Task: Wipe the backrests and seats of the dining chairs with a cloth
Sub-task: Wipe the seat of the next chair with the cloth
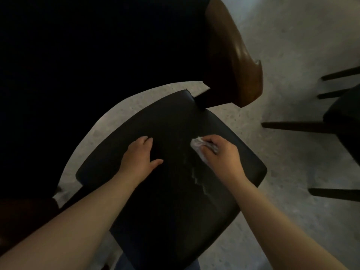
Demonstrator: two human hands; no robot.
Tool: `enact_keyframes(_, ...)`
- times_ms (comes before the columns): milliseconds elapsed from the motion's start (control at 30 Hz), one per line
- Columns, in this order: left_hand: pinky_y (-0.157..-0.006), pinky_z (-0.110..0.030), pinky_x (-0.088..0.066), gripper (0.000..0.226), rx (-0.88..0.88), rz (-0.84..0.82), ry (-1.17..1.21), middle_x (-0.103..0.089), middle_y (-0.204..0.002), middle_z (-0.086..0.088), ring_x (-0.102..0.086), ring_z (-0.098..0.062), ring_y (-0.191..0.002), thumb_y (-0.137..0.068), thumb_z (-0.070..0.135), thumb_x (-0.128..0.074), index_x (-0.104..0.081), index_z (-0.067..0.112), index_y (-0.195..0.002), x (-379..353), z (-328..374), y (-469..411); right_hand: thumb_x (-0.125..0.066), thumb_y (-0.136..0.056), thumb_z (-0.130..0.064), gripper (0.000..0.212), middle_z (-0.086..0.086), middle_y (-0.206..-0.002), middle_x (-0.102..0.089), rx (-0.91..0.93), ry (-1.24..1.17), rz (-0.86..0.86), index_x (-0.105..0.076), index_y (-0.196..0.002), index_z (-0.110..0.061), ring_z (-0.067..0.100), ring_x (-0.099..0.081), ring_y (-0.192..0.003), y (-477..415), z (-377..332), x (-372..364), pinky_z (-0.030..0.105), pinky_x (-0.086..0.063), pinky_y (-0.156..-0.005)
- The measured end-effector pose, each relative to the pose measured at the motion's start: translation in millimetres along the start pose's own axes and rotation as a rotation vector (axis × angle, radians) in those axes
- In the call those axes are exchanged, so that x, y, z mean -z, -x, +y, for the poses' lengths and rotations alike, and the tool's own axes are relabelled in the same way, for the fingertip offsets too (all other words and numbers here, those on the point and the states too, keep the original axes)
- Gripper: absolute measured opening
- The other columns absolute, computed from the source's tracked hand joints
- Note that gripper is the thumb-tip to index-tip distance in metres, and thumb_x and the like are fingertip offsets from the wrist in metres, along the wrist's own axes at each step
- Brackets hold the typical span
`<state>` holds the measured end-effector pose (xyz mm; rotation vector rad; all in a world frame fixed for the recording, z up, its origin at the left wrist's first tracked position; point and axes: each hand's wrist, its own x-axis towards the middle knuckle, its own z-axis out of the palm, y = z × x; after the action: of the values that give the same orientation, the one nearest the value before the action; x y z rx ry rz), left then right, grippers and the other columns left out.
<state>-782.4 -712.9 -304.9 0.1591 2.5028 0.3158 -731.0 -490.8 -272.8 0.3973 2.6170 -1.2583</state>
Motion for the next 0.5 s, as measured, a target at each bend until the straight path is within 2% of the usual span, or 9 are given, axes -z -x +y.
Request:
enact_keyframes(133, -0.117, -0.047, -0.021, 0.095, -0.001, 0.004, -0.094, -0.010, -0.161, -0.003, -0.011, -0.026, -0.148, -0.079, 0.053, -0.070, -0.016, 0.025, -0.152, -8, -16, -29, -0.057, -0.094, -0.034, 0.011, -0.014, -0.099, -0.059, 0.051, 0.002, 0.071, -0.058, -0.105, -0.033, 0.004, -0.059, -0.091, -40, -3, -19, 0.026, -0.053, -0.077)
enact_keyframes(233, -0.117, -0.049, -0.021, 0.100, 0.010, -0.018, -0.106, -0.005, -0.162, -0.001, -0.008, -0.026, -0.148, -0.077, 0.055, -0.070, -0.012, 0.028, -0.153, -18, -28, -41, -0.052, -0.095, -0.046, 0.021, -0.011, -0.091, -0.060, 0.047, 0.035, 0.141, -0.059, -0.106, -0.029, 0.004, -0.060, -0.081, -67, -5, -29, 0.023, -0.053, -0.067)
enact_keyframes(367, -0.118, -0.049, -0.018, 0.100, -0.002, 0.008, -0.144, -0.002, -0.162, 0.001, -0.005, -0.026, -0.148, -0.077, 0.058, -0.068, -0.009, 0.030, -0.153, -30, -35, -44, -0.052, -0.097, -0.037, 0.024, -0.006, -0.099, -0.063, -0.001, 0.093, 0.150, -0.057, -0.117, -0.024, 0.005, -0.060, -0.086, -89, -1, -38, 0.024, -0.052, -0.073)
enact_keyframes(500, -0.118, -0.048, -0.018, 0.100, -0.009, 0.009, -0.142, -0.001, -0.162, 0.001, -0.004, -0.026, -0.149, -0.078, 0.058, -0.067, -0.009, 0.029, -0.154, -28, -34, -45, -0.054, -0.096, -0.038, 0.029, -0.006, -0.099, -0.061, -0.008, 0.083, 0.173, -0.057, -0.120, -0.022, 0.006, -0.060, -0.086, -95, -3, -39, 0.025, -0.053, -0.071)
